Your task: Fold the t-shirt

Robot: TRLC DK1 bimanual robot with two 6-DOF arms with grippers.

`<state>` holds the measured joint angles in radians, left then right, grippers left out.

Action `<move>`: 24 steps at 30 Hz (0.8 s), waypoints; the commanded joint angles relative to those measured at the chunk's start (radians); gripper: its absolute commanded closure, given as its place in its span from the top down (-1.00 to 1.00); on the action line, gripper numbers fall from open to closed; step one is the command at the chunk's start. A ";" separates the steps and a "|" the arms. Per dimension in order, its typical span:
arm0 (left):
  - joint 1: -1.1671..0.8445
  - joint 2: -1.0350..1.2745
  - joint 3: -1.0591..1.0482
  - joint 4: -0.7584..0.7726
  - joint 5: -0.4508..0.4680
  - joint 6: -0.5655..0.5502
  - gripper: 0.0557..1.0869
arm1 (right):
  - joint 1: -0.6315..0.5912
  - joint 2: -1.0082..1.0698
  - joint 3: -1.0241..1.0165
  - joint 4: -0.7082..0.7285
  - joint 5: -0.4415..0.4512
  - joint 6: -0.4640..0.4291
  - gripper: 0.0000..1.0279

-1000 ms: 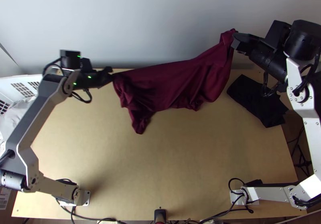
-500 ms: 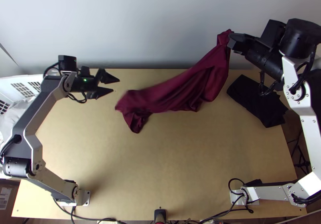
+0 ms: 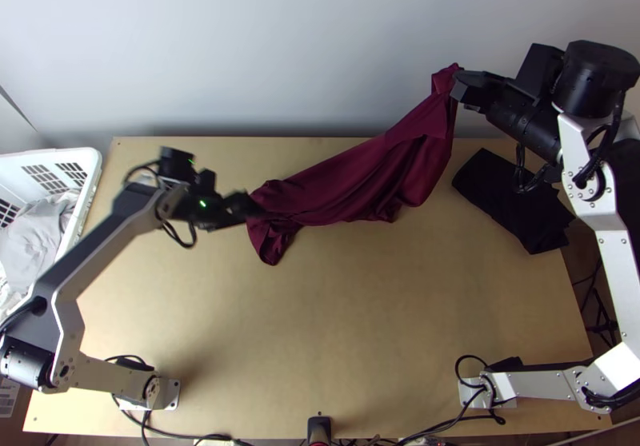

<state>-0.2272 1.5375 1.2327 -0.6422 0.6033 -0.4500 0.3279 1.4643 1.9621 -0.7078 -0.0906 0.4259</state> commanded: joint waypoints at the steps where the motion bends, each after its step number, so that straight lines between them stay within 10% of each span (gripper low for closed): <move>1: -0.104 -0.014 -0.088 0.042 -0.267 0.157 0.88 | -0.003 -0.001 -0.005 0.001 -0.001 0.014 -0.95; 7: -0.207 0.019 -0.116 0.184 -0.568 0.310 0.88 | -0.009 -0.004 -0.011 0.001 -0.003 0.020 -0.95; 24: -0.365 0.154 -0.108 0.326 -0.746 0.451 0.87 | -0.036 -0.012 -0.023 0.001 -0.003 0.028 -0.95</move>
<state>-0.5529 1.6310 1.1225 -0.3695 -0.0731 -0.0395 0.3004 1.4559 1.9415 -0.7074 -0.0933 0.4526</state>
